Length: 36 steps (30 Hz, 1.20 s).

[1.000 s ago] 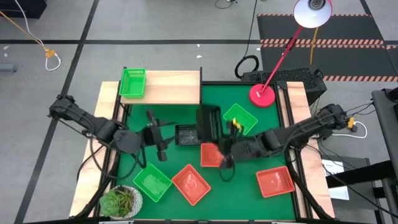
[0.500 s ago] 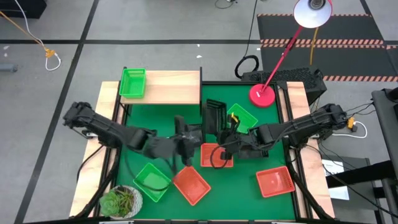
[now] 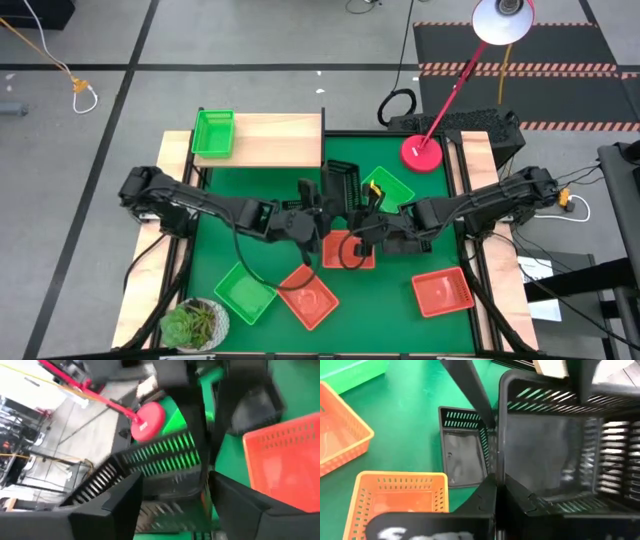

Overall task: Stack baskets on shelf by color
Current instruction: Put the bottom black basket on the shelf

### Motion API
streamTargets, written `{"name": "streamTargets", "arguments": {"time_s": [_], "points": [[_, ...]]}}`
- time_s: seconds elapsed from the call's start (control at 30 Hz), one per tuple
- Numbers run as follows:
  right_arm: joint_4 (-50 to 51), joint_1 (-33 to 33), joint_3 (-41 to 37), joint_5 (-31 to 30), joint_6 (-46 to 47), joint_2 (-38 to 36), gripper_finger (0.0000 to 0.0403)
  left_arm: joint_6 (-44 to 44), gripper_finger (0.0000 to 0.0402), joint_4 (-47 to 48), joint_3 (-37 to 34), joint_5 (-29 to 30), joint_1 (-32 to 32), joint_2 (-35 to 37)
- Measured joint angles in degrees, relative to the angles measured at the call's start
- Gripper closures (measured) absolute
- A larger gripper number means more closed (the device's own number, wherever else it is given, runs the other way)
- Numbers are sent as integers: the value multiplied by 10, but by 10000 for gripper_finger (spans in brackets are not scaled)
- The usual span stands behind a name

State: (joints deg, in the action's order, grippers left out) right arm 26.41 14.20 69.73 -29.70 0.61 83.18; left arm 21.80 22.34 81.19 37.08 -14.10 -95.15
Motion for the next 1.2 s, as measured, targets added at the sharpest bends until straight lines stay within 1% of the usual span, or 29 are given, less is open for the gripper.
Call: {"name": "streamTargets", "arguments": {"time_s": [0.13,0.33,0.5,0.73,0.8,0.9,1.07,1.13,1.2], "points": [[-5,0,0,2,-4,0,397,1,213,8,0,-34,9,-2],[-13,1,0,0,-18,0,397,5,249,19,0,-42,10,-4],[-24,2,0,-1,-31,0,397,9,256,31,0,-44,10,-6],[-38,2,0,-2,-45,0,397,39,258,30,0,-47,11,-15],[-39,2,0,-1,-48,0,397,50,265,32,0,-47,11,-18],[-40,2,0,-3,-50,0,396,69,297,29,0,-48,11,-16],[-39,2,0,-3,-63,0,396,94,379,26,0,-49,10,-16],[-40,2,0,-3,-65,0,390,96,390,26,0,-49,9,-16],[-47,6,0,-5,-67,0,376,91,386,30,0,-49,9,-16]]}}
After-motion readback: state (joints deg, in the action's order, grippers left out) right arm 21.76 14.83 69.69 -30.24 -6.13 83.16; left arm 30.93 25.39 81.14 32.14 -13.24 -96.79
